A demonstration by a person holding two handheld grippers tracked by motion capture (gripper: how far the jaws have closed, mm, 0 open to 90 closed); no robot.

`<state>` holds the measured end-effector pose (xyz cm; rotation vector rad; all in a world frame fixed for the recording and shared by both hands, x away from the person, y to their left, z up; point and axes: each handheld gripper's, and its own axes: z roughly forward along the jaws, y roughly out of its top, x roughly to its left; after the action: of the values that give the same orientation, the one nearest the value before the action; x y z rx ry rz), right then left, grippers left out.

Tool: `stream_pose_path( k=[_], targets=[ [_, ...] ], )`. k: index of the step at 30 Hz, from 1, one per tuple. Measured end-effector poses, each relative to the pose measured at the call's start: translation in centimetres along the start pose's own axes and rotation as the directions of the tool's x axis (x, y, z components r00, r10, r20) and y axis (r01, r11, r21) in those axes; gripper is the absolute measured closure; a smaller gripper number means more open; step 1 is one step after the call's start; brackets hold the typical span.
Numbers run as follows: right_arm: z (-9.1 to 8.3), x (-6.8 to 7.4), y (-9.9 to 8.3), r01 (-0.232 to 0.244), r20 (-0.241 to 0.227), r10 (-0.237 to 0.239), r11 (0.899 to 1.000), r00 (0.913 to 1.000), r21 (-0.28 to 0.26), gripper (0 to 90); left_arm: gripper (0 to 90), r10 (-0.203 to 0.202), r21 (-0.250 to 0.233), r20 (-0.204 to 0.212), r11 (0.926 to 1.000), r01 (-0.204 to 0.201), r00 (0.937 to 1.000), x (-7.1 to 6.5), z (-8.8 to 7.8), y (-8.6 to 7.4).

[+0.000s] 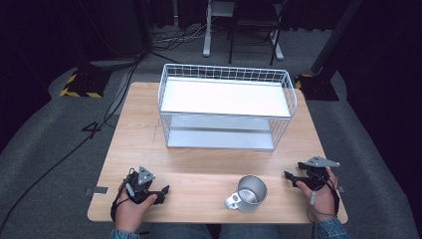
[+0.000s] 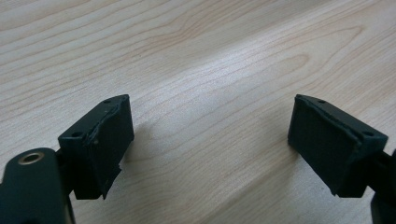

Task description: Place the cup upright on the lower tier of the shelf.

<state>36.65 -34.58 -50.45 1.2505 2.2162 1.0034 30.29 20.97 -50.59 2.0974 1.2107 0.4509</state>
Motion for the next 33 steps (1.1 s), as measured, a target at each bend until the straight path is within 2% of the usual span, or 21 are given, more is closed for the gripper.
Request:
stream_pose_path(
  k=[14,19,21,25,33],
  targets=[
    [0.0,0.0,0.0,0.002,-0.002,-0.002,1.0,1.0,0.0,26.5,14.8,0.001,-0.002,0.001,1.0,-0.001,1.0,0.0,0.0,0.0],
    [0.0,0.0,0.0,0.003,-0.004,-0.003,1.0,1.0,0.0,26.5,20.9,0.006,-0.012,0.0,0.9999,-0.006,1.0,-0.1,-0.1,0.1],
    [0.0,0.0,0.0,0.003,-0.004,-0.003,1.0,1.0,0.0,26.5,25.2,0.0,-0.018,0.007,0.9998,0.0,1.0,-0.2,-0.1,0.2],
    [0.0,0.0,0.0,0.003,-0.004,-0.003,1.0,1.0,0.0,26.6,26.0,0.017,-0.048,0.008,0.9987,-0.017,0.9998,-0.9,-1.0,0.9],
    [0.0,0.0,0.0,0.003,-0.004,-0.003,1.0,1.0,0.0,26.5,28.5,0.01,-0.1,0.043,0.995,-0.006,0.999,-1.9,-2.5,2.0]
  ],
)
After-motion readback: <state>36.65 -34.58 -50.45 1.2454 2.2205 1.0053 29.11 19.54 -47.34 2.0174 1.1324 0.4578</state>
